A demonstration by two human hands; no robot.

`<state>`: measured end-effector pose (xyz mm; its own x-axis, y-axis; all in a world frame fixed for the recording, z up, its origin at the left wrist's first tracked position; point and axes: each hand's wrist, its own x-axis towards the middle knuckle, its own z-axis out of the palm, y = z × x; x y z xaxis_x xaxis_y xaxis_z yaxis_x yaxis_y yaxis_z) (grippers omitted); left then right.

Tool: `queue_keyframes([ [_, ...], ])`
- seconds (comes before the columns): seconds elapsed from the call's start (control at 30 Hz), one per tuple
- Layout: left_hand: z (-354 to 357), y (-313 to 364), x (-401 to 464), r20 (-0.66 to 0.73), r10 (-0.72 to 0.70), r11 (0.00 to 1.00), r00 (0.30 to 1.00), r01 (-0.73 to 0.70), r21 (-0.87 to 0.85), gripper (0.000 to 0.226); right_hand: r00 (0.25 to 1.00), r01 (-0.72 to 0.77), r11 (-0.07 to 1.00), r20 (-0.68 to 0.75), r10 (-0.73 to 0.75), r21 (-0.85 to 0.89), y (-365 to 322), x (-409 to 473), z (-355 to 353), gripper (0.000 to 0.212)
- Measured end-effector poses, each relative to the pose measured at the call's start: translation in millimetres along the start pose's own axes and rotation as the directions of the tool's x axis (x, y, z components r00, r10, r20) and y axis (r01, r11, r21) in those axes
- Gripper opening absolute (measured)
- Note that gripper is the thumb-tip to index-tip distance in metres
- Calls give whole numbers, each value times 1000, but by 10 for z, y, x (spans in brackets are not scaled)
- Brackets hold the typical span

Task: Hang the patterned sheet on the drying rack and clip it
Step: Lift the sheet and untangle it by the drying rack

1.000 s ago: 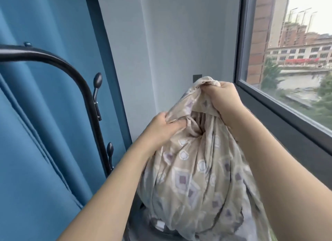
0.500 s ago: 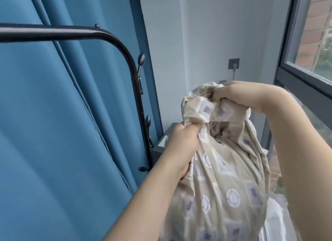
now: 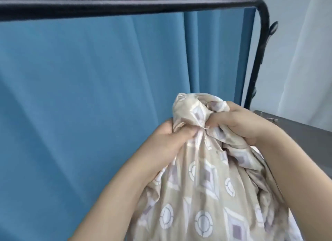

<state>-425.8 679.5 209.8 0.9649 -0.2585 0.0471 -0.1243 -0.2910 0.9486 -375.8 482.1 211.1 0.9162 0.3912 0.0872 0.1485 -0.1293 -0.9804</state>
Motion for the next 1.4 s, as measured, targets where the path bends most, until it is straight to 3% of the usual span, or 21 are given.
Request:
queue_keyframes([
  [0.03, -198, -104, -147, 68, -27, 998, 997, 23, 67, 37, 999, 38, 996, -3, -38, 82, 2, 71, 118, 39],
  [0.1, -549, -324, -439, 111, -128, 950, 986, 89, 300, 52, 991, 128, 971, -52, -120, 204, -19, 193, 302, 48],
  [0.13, -681, -429, -562, 37, -135, 908, 990, 109, 405, 49, 990, 139, 957, -55, -129, 253, -51, 232, 357, 47],
  [0.2, -833, -525, -706, -244, -48, 903, 969, 147, 405, 43, 995, 90, 960, 17, -99, 267, -122, 281, 414, 43],
  [0.3, -761, -360, -678, -481, 184, 918, 857, 25, 395, 33, 984, -53, 995, 173, 38, 79, -195, 340, 359, 35],
  [0.37, -697, -243, -524, -471, 309, 864, 826, -37, 502, 29, 934, -90, 996, 349, 80, 15, -232, 339, 363, 41],
  [0.47, -595, -255, -341, -401, 369, 793, 838, -59, 606, 23, 868, 21, 988, 493, 59, -156, -192, 277, 561, 24],
  [0.53, -520, -238, -317, -374, 439, 730, 817, -82, 678, 18, 906, 98, 977, 424, -9, -190, -114, 315, 666, 27],
  [0.6, -549, -216, -321, -376, 506, 692, 776, -105, 714, 18, 977, 133, 988, 180, -117, -80, -90, 349, 647, 24],
  [0.67, -706, -304, -362, -399, 499, 676, 769, -58, 734, 30, 979, 178, 980, -116, -167, 94, -122, 343, 574, 13],
  [0.73, -829, -462, -436, -434, 450, 660, 781, 37, 751, 22, 955, 222, 952, -242, -169, 210, -176, 301, 551, 20],
  [0.8, -880, -529, -454, -542, 348, 762, 765, 106, 639, 25, 962, 204, 973, -204, -180, 105, -222, 295, 617, 28],
  [0.87, -871, -427, -367, -631, 295, 886, 717, 42, 462, 31, 980, 146, 975, -109, -166, -168, -271, 319, 650, 31],
  [0.97, -752, -148, -222, -582, 346, 907, 736, -104, 408, 30, 984, 177, 905, 76, -160, -386, -371, 314, 534, 66],
  [1.03, -588, 13, -150, -511, 417, 869, 752, -165, 466, 31, 960, 153, 901, 279, -37, -407, -432, 274, 559, 53],
  [1.1, -438, 106, -110, -445, 462, 842, 767, -223, 491, 27, 945, 184, 793, 328, 21, -580, -405, 300, 655, 21],
  [1.17, -431, 12, -89, -359, 392, 873, 847, -219, 437, 19, 963, 255, 712, 237, -127, -654, -393, 376, 696, 9],
  [1.23, -537, -252, -139, -163, 134, 903, 978, -52, 426, 35, 944, 330, 724, 215, -250, -606, -419, 430, 676, 13],
  [1.27, -594, -417, -179, -40, -17, 904, 999, 32, 426, 38, 933, 359, 744, 216, -287, -563, -443, 440, 661, 15],
  [1.33, -710, -700, -245, 80, -222, 921, 972, 181, 346, 24, 928, 372, 804, 185, -322, -464, -480, 439, 666, 17],
  [1.4, -792, -774, -200, 18, -273, 913, 962, 253, 320, 27, 932, 361, 847, 113, -345, -390, -435, 512, 661, 14],
])
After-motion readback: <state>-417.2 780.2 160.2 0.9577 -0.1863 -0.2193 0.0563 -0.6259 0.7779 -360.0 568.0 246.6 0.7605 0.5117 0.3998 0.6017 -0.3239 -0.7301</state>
